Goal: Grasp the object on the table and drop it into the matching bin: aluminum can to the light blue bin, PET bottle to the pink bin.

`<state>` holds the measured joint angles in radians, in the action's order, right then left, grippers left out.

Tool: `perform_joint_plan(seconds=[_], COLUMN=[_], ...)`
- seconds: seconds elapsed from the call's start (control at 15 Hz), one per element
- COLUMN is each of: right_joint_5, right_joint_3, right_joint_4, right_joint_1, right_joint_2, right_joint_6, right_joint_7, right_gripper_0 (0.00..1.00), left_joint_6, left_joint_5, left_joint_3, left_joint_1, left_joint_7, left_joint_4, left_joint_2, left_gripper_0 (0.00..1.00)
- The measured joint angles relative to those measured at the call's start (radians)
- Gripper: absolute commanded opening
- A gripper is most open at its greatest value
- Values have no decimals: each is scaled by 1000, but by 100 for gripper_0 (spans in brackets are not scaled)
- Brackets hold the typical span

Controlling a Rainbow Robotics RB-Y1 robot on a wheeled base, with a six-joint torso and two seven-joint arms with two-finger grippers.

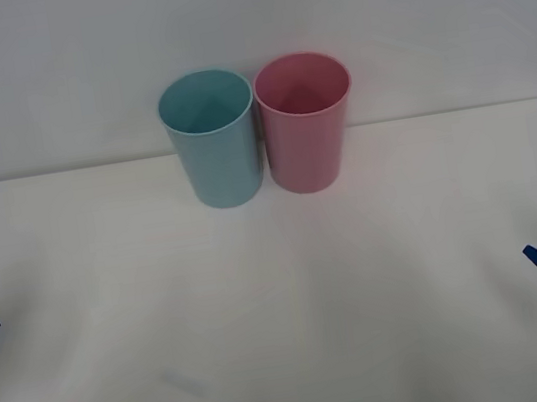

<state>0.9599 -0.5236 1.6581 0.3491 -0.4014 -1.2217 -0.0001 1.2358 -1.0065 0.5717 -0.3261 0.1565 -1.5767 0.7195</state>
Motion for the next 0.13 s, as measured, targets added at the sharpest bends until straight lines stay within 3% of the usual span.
perform_joint_plan(seconds=[0.13], right_joint_5=[0], right_joint_3=[0], right_joint_4=[0], right_joint_1=[0], right_joint_2=[0], right_joint_6=[0], right_joint_7=[0], right_gripper_0=[100], left_joint_6=[-2], left_joint_5=[0], left_joint_3=[-1], left_joint_1=[-1], left_joint_7=[0], left_joint_4=[0], left_joint_2=[0], left_gripper_0=[100])
